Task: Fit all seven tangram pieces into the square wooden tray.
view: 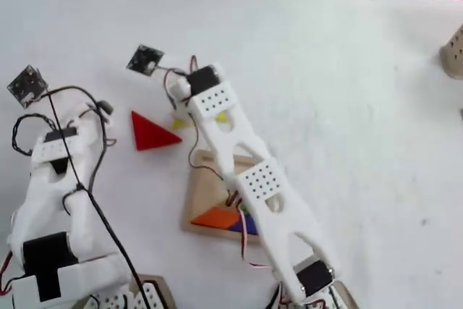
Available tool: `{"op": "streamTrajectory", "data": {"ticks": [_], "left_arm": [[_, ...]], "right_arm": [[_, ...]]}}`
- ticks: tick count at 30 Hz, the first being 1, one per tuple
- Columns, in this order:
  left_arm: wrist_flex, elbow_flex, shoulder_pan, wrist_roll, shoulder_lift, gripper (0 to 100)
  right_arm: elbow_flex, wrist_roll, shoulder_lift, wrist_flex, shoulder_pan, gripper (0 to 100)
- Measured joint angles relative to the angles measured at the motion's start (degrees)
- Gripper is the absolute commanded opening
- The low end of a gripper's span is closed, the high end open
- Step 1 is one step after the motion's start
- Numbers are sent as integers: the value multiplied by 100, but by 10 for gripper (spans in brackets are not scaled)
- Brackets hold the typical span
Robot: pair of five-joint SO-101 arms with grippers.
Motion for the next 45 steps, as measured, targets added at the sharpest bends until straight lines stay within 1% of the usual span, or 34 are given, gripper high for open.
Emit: {"op": "streamTrajectory", "data": {"ticks": [4,17,24,28,36,40,45], "left_arm": [[0,0,0,0,0,229],[0,35,0,0,0,229],[0,35,0,0,0,229],[0,35,0,0,0,229],[0,35,0,0,0,229],[0,35,44,0,0,229],[0,105,44,0,0,229]], "right_arm": [[-88,26,26,360,281,18],[-211,79,141,475,1512,18],[-185,0,132,519,1864,17],[457,-264,-246,527,2031,17],[2796,-316,-1547,510,2338,18],[3165,-325,-1697,457,2418,18],[3262,-316,-1749,457,2716,18]]}}
